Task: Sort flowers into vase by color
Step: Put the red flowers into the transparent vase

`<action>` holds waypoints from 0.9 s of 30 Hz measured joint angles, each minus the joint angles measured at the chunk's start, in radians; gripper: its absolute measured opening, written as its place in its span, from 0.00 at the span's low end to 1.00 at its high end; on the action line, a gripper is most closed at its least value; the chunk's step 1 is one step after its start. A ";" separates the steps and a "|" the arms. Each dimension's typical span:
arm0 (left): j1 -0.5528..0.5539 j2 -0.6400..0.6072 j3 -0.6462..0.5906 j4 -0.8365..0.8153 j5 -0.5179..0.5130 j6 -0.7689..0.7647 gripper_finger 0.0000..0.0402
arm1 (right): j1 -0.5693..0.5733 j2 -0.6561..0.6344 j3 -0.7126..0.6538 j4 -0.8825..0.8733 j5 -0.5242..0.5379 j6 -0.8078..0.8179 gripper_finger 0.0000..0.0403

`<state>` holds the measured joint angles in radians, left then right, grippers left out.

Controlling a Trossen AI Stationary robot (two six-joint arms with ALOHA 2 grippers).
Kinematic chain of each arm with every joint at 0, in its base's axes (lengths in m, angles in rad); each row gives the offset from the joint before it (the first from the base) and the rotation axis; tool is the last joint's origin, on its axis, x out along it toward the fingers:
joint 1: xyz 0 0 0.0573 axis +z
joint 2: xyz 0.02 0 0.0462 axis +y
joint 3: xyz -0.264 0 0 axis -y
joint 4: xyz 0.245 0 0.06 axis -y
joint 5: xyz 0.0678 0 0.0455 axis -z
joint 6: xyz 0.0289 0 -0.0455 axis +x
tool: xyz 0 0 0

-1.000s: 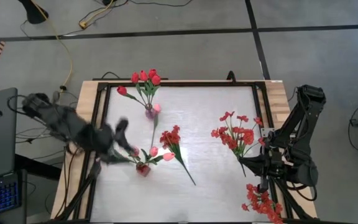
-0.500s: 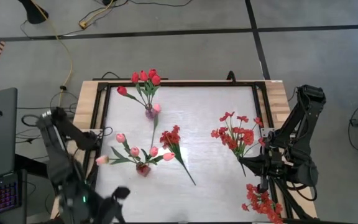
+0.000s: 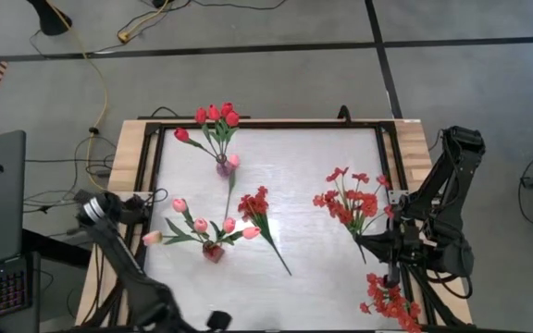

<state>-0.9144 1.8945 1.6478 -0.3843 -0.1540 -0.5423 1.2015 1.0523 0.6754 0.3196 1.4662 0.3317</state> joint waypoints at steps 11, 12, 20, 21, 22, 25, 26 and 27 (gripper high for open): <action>0.110 0.130 0.000 0.544 -0.287 0.242 0.31 | 0.000 0.000 0.000 -0.005 -0.164 -0.026 0.07; 0.118 0.146 0.000 0.610 -0.309 0.261 0.31 | 0.000 0.000 0.000 -0.004 -0.183 -0.041 0.07; 0.191 0.246 0.000 0.915 -0.463 0.362 0.31 | -0.065 0.000 0.000 0.004 -0.332 -0.079 0.07; 0.203 0.251 0.000 0.917 -0.465 0.363 0.31 | -0.079 0.000 0.000 0.004 -0.359 -0.080 0.07; 0.213 0.252 0.000 0.914 -0.465 0.365 0.31 | -0.094 0.000 0.000 0.005 -0.383 -0.081 0.07; 0.240 0.253 0.000 0.899 -0.463 0.367 0.31 | -0.139 0.000 0.000 0.010 -0.449 -0.082 0.07; 0.248 0.253 0.000 0.896 -0.461 0.376 0.31 | -0.154 0.000 0.000 0.013 -0.472 -0.085 0.07; 0.253 0.253 0.000 0.893 -0.460 0.390 0.31 | -0.167 0.000 0.000 0.020 -0.494 -0.093 0.07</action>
<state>-0.6612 2.1471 1.6474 0.5090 -0.6144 -0.1525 1.0349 1.0527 0.6752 0.3391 0.9717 0.2390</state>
